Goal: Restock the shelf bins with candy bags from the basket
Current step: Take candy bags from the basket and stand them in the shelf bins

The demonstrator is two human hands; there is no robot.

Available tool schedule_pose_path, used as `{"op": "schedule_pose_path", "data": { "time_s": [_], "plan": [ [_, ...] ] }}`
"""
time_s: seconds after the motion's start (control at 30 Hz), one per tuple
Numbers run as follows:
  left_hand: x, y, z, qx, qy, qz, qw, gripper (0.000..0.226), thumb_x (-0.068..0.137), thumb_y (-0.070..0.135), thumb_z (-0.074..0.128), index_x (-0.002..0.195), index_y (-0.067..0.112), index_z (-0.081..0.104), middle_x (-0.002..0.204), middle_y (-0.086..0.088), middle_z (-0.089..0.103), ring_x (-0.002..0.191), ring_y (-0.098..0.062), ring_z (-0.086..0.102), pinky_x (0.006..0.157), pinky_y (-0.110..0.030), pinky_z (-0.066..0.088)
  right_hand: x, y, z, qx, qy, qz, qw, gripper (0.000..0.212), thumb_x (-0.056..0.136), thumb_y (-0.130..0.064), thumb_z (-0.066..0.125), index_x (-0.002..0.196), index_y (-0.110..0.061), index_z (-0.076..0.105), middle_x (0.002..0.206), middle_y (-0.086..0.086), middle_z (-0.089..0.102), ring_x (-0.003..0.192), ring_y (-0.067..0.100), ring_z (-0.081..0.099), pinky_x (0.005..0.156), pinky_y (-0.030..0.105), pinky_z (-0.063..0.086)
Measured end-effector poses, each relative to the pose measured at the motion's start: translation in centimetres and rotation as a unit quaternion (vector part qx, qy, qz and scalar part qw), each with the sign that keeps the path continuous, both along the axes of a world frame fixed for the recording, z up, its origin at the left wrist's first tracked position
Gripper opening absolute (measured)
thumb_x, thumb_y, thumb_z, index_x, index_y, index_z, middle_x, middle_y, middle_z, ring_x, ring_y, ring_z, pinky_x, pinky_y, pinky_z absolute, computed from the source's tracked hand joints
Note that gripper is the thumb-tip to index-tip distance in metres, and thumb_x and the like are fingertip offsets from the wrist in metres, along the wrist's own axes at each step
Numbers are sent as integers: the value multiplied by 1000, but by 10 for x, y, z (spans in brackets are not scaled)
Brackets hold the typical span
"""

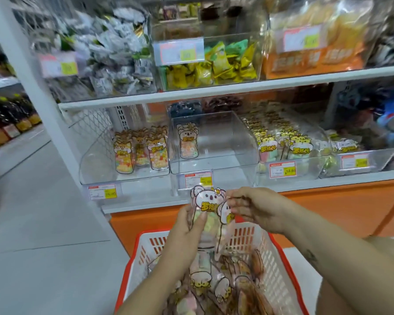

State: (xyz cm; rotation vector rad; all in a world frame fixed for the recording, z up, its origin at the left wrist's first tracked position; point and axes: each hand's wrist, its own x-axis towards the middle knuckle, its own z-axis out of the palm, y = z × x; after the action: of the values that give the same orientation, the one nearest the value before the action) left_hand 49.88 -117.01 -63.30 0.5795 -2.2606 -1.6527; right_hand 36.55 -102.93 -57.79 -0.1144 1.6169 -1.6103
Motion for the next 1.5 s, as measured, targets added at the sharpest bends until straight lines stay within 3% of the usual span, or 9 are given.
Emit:
{"op": "schedule_pose_path", "data": {
  "time_s": [0.13,0.27,0.47,0.6,0.77,0.97,1.07,1.3,1.5],
  "plan": [
    [-8,-1,24,52,-8,21,998,42,95,59,43,132,39,41,131,27,45,123,1,40,98,-24,35,1,-2,14,-86,-41,-21,995,11,95,-27,62,94,-18,68,94,-6,77,82,10,65,81,43,49],
    [-15,-6,26,142,-20,43,989,85,61,99,47,124,41,56,130,11,64,121,-15,60,104,-50,47,6,-4,21,-139,-7,-20,990,23,85,-21,68,105,-10,71,115,-1,74,100,11,67,102,47,47],
    [-16,-7,39,228,1,15,974,58,79,39,83,127,26,54,114,11,71,114,-13,63,106,-44,45,20,-18,21,-250,19,-65,966,50,93,5,54,141,-6,42,115,6,73,89,15,72,85,31,54],
    [-21,-10,43,154,8,37,987,58,71,54,84,117,38,51,122,17,66,112,-8,63,105,-43,46,20,-20,13,-33,261,-94,960,74,86,-24,75,148,-29,35,126,-6,52,107,15,58,88,27,46],
    [-23,-14,52,68,5,-28,997,34,92,39,68,117,47,46,113,28,61,102,8,59,97,-31,49,15,-27,10,-134,81,50,986,44,88,-5,61,132,-6,51,117,12,71,104,27,69,89,40,53],
    [-45,-34,80,-13,-19,-89,996,63,97,41,59,148,35,22,133,16,50,110,-3,54,91,-19,45,-21,-38,28,-153,133,52,978,25,88,8,56,109,-5,59,100,13,74,89,22,71,73,29,54],
    [-69,-45,93,-84,9,-73,994,86,95,42,64,157,40,4,147,19,44,129,-6,49,111,-31,38,-46,-51,34,-111,213,13,971,48,75,-1,72,121,-5,56,114,15,71,103,26,70,87,36,55],
    [-143,-70,92,-159,8,-69,985,79,97,30,63,157,27,12,148,14,42,134,-6,42,110,-25,33,-108,-91,28,-69,260,-17,963,58,74,17,65,125,-10,54,108,7,73,99,19,69,74,26,52],
    [-221,-100,63,-132,-53,-54,988,77,94,20,67,155,20,21,149,4,47,135,-17,47,110,-28,36,-165,-125,2,-79,224,-64,969,50,71,29,53,104,-5,71,95,14,77,85,25,74,74,44,63]
  ]
}}
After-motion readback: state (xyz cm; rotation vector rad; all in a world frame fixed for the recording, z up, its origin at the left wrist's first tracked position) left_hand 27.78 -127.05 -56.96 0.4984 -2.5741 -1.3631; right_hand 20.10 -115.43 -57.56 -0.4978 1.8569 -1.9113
